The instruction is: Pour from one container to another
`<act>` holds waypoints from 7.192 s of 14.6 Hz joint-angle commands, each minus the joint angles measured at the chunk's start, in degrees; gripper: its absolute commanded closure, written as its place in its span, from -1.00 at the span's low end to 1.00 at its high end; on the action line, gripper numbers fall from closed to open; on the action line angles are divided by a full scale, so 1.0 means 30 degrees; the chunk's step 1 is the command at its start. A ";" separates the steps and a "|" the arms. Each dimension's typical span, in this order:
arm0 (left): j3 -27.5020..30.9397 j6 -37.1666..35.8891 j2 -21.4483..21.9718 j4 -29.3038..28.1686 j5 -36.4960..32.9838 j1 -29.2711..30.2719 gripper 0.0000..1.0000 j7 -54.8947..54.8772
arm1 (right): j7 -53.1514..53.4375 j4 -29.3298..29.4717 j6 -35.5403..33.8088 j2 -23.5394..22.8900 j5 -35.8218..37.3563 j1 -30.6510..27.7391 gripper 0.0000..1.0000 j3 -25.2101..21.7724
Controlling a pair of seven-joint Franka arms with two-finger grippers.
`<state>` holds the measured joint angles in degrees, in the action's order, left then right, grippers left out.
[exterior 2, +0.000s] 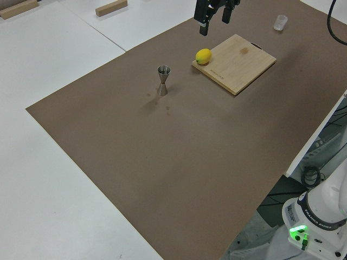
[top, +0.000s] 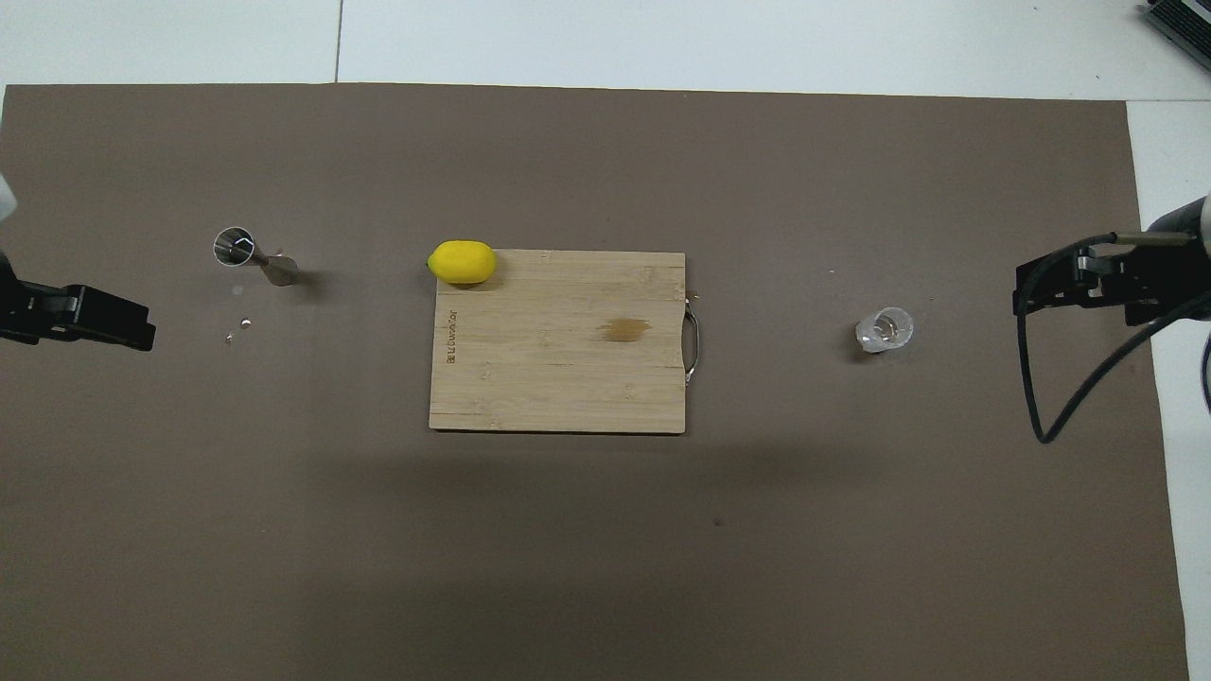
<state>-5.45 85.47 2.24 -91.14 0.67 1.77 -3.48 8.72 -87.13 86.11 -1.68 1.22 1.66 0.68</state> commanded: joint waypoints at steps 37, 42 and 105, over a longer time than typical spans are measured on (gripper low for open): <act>0.4014 0.7691 -0.4758 -0.5860 1.8899 0.2511 -1.00 2.2340 | -0.0239 -0.0752 0.0068 0.0471 -0.0113 0.0004 -1.00 0.0183; 0.3955 0.8950 -0.5758 -0.7260 2.3024 0.3713 -1.00 2.2430 | -0.0239 -0.0752 0.0009 0.0471 -0.0113 0.0033 -1.00 0.0183; 0.0205 2.4391 -0.6929 -0.5508 3.1298 -1.1253 1.00 2.5915 | -0.0327 -0.0986 0.0038 0.0588 -0.0113 -0.0055 -1.00 0.0183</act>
<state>-5.53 156.55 -18.85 -107.27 92.70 -29.84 73.92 8.72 -88.52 85.84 -1.30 1.22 1.90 1.02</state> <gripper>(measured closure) 0.498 0.000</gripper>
